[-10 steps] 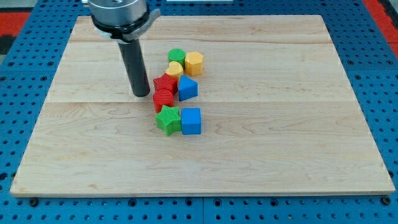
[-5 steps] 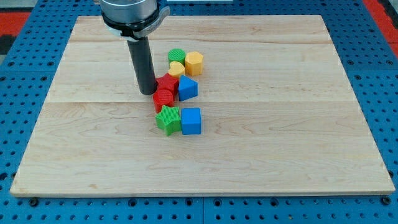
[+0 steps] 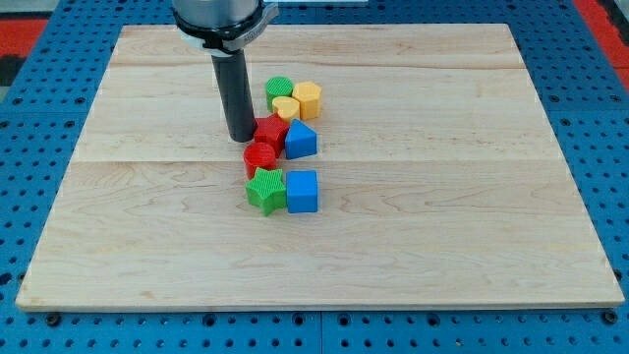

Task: Point your arm towards the top left of the red circle

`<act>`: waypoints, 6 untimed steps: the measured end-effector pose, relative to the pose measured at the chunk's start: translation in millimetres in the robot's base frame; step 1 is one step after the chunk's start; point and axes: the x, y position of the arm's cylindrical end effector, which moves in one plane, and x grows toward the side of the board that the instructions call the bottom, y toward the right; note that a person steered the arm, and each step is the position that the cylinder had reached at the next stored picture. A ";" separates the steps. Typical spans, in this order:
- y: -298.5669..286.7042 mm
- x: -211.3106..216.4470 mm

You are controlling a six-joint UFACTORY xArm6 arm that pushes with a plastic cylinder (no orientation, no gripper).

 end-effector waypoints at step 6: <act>-21.0 -41.5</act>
